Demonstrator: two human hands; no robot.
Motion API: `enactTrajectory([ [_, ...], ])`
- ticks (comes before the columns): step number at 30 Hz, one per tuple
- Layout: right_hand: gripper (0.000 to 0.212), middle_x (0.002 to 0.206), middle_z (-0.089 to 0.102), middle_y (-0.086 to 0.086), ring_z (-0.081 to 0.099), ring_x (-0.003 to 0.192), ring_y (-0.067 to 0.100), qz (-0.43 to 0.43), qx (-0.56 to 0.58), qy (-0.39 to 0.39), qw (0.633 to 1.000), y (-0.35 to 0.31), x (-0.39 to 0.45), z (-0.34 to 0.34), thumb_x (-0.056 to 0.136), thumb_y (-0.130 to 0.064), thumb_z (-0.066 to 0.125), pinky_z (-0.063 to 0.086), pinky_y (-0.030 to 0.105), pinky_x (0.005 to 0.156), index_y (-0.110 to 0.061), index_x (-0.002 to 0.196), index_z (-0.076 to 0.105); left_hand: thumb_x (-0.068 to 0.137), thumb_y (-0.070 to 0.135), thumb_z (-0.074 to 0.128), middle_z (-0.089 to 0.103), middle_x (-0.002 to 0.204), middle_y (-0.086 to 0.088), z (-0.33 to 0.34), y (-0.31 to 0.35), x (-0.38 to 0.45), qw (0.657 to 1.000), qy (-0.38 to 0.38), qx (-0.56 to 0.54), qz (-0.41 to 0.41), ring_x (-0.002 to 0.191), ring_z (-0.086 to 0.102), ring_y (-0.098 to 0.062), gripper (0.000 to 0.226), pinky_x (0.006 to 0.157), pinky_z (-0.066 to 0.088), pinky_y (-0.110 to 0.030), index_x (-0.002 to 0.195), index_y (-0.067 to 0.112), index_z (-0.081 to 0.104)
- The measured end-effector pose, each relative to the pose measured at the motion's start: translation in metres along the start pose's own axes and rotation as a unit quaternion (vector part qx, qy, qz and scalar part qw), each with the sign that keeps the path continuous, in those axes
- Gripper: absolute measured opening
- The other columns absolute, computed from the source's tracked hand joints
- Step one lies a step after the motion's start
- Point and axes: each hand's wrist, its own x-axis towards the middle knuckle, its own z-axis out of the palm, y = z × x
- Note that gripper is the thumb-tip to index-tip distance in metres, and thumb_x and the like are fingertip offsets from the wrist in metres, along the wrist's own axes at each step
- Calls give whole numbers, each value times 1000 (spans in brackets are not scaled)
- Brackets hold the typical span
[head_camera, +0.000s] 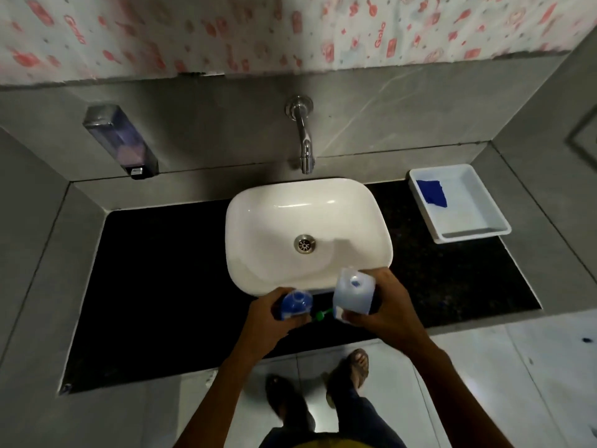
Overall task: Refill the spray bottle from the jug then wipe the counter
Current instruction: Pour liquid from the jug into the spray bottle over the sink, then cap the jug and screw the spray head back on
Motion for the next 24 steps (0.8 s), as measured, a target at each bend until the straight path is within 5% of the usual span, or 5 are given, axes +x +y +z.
enactTrajectory([
  [3, 79, 117, 63, -15, 65, 108, 4, 36, -21, -32, 999, 26, -22, 4, 54, -51, 97, 59, 20, 84, -30, 120, 61, 68, 23, 99, 82, 103, 7, -5, -29, -17, 999, -1, 17, -31, 100, 77, -12, 49, 92, 63, -33, 112, 22, 78],
  [9, 78, 111, 64, -7, 65, 100, 12, 91, -89, -47, 991, 61, -21, 12, 50, -43, 97, 53, 20, 77, -29, 117, 59, 70, 12, 97, 79, 111, -7, -13, -65, -18, 994, 56, 54, -75, 104, 75, -21, 55, 97, 60, -35, 120, 8, 75],
  [16, 80, 113, 62, -2, 63, 99, 16, 113, -99, -57, 987, 83, 12, 17, 51, -27, 104, 49, 23, 79, -24, 115, 56, 69, 6, 95, 77, 104, -3, -14, -81, -4, 986, 92, 62, -122, 99, 73, -20, 50, 93, 59, -33, 114, 17, 74],
  [24, 78, 113, 62, 2, 63, 101, 19, 124, -99, -70, 985, 113, 17, 21, 54, -18, 104, 53, 29, 82, -17, 116, 58, 69, -4, 93, 77, 106, -4, -10, -88, 3, 985, 60, 57, -151, 103, 73, -19, 51, 84, 54, -10, 111, 18, 74],
])
